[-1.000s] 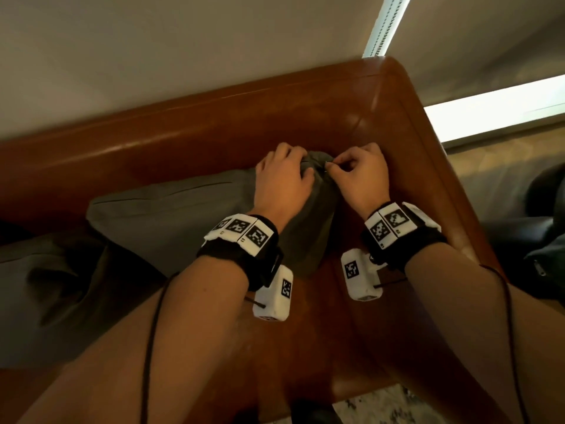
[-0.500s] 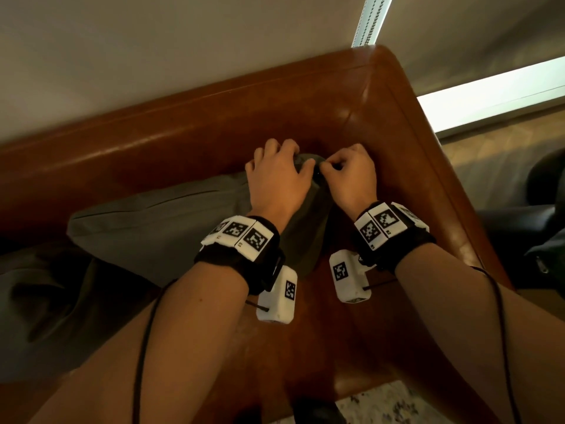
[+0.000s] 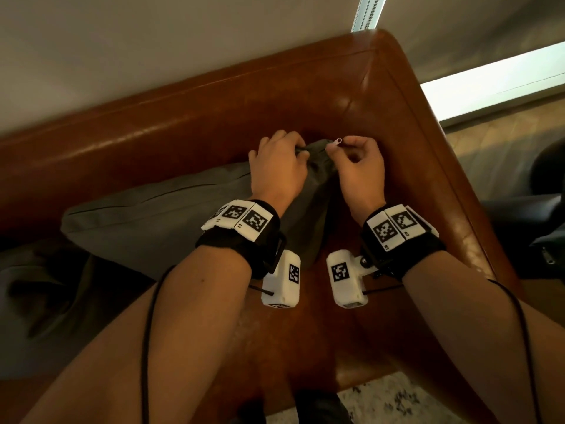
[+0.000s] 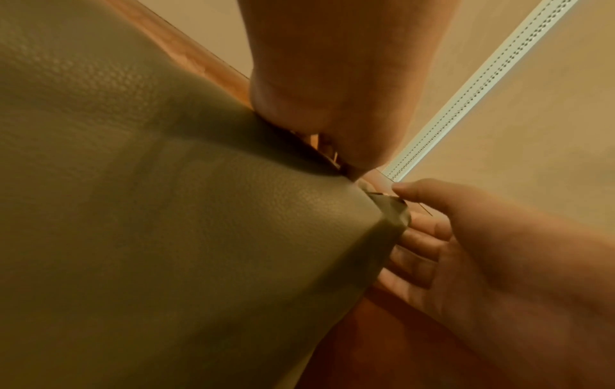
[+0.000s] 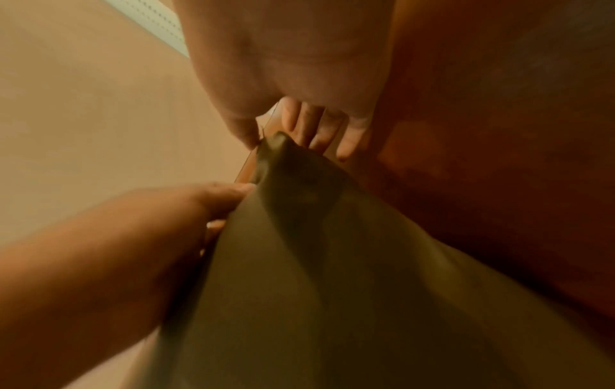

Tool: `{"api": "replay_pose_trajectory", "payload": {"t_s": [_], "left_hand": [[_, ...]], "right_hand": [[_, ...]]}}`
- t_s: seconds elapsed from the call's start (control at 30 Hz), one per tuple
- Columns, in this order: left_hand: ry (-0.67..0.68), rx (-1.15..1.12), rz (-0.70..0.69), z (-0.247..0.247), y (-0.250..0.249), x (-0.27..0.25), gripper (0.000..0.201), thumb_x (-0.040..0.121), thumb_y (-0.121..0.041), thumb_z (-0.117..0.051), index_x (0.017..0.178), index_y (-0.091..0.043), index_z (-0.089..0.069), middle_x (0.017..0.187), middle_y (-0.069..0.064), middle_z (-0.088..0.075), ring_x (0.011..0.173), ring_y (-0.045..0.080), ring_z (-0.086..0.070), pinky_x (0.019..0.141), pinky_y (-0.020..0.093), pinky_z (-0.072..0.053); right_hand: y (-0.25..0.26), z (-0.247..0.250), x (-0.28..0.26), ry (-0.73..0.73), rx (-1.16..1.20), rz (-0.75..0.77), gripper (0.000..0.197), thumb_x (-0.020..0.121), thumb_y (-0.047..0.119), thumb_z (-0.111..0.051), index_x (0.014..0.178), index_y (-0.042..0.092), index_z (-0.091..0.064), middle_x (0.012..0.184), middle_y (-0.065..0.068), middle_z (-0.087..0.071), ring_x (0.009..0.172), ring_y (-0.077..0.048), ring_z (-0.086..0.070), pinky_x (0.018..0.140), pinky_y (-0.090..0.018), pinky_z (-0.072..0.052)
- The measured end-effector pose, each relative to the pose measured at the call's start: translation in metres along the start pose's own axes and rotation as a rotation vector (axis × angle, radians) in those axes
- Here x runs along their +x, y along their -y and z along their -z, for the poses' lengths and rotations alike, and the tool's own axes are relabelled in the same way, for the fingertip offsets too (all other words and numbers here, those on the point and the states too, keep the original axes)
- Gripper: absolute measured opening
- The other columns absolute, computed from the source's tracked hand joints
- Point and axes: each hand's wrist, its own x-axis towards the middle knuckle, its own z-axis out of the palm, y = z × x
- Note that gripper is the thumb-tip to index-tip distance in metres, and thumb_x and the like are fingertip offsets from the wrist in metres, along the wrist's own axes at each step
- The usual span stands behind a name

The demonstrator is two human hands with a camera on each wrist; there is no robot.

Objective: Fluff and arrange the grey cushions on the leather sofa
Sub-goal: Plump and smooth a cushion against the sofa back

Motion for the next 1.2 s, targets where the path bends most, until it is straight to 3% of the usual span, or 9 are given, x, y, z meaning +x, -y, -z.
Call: {"api": "replay_pose_trajectory", "payload": {"t_s": [0.23, 0.43, 0.63, 0.77, 0.9, 0.97, 1.07, 1.13, 1.2], "left_hand": [[-0.027, -0.119, 0.075, 0.000, 0.004, -0.002, 0.016, 0.098, -0.025, -0.050, 0.109, -0.020, -0.061, 0.113, -0.003, -0.057, 0.112, 0.020, -0.049, 0.099, 0.047, -0.038], [-0.088, -0.136, 0.031, 0.002, 0.007, -0.008, 0.022, 0.100, -0.029, -0.045, 0.107, -0.019, -0.063, 0.109, -0.001, -0.059, 0.106, 0.020, -0.052, 0.095, 0.045, -0.042], [-0.207, 0.092, -0.033, -0.001, 0.026, -0.046, 0.033, 0.097, -0.033, -0.049, 0.126, -0.019, -0.057, 0.125, 0.004, -0.054, 0.119, 0.024, -0.047, 0.109, 0.043, -0.031], [-0.163, 0.178, -0.036, 0.000, 0.054, -0.074, 0.048, 0.100, -0.040, -0.038, 0.142, -0.018, -0.044, 0.146, 0.007, -0.045, 0.140, 0.024, -0.035, 0.119, 0.044, -0.018], [-0.102, 0.289, -0.028, 0.011, 0.077, -0.084, 0.059, 0.101, -0.051, -0.025, 0.149, -0.017, -0.032, 0.155, 0.008, -0.034, 0.146, 0.023, -0.024, 0.121, 0.044, -0.010], [-0.093, 0.342, 0.002, 0.018, 0.095, -0.092, 0.063, 0.100, -0.054, -0.021, 0.149, -0.015, -0.032, 0.156, 0.008, -0.033, 0.147, 0.023, -0.021, 0.121, 0.044, -0.006], [-0.150, 0.333, 0.072, 0.027, 0.107, -0.100, 0.064, 0.100, -0.054, -0.021, 0.149, -0.013, -0.032, 0.157, 0.008, -0.031, 0.148, 0.024, -0.018, 0.121, 0.045, -0.006], [-0.166, 0.274, 0.054, 0.027, 0.098, -0.100, 0.062, 0.101, -0.049, -0.024, 0.150, -0.012, -0.029, 0.159, 0.008, -0.026, 0.149, 0.023, -0.016, 0.121, 0.044, -0.006], [-0.123, 0.254, -0.006, 0.021, 0.090, -0.100, 0.058, 0.102, -0.041, -0.026, 0.152, -0.012, -0.024, 0.160, 0.008, -0.021, 0.150, 0.021, -0.012, 0.121, 0.042, -0.004]], "right_hand": [[0.000, -0.006, -0.019, 0.058, -0.139, 0.144, 0.020, 0.087, 0.027, -0.071, 0.103, 0.015, -0.072, 0.090, 0.011, -0.070, 0.085, 0.005, -0.063, 0.075, -0.013, -0.049], [-0.003, -0.018, -0.027, 0.045, -0.022, 0.089, 0.024, 0.096, 0.036, -0.056, 0.092, 0.016, -0.069, 0.086, -0.007, -0.070, 0.080, -0.023, -0.067, 0.074, -0.042, -0.054], [-0.010, -0.024, -0.019, -0.066, 0.034, -0.040, 0.021, 0.096, 0.036, -0.057, 0.083, 0.022, -0.067, 0.090, -0.007, -0.071, 0.086, -0.023, -0.068, 0.083, -0.047, -0.056], [-0.008, -0.029, -0.020, -0.097, 0.080, -0.120, 0.033, 0.091, 0.047, -0.060, 0.108, 0.019, -0.065, 0.110, -0.001, -0.067, 0.103, -0.017, -0.063, 0.096, -0.043, -0.052], [-0.008, -0.033, -0.021, -0.088, 0.084, -0.205, 0.027, 0.092, 0.043, -0.061, 0.088, 0.018, -0.068, 0.101, -0.011, -0.071, 0.095, -0.025, -0.067, 0.092, -0.045, -0.054], [-0.002, -0.033, -0.023, -0.173, 0.095, -0.237, 0.030, 0.096, 0.038, -0.057, 0.113, 0.015, -0.064, 0.117, -0.007, -0.065, 0.110, -0.023, -0.062, 0.094, -0.033, -0.049], [0.017, -0.032, -0.050, -0.313, 0.006, 0.222, 0.044, 0.098, 0.022, -0.054, 0.139, 0.011, -0.044, 0.140, -0.005, -0.047, 0.130, -0.015, -0.047, 0.105, -0.021, -0.040], [0.021, -0.045, -0.077, -0.077, -0.219, 0.668, 0.044, 0.098, 0.014, -0.052, 0.140, 0.009, -0.045, 0.148, -0.006, -0.039, 0.140, -0.020, -0.037, 0.117, -0.034, -0.031], [0.011, -0.065, -0.092, 0.283, -0.575, 0.790, 0.043, 0.101, 0.019, -0.046, 0.144, 0.013, -0.045, 0.157, -0.006, -0.029, 0.149, -0.024, -0.021, 0.123, -0.043, -0.014]]}}
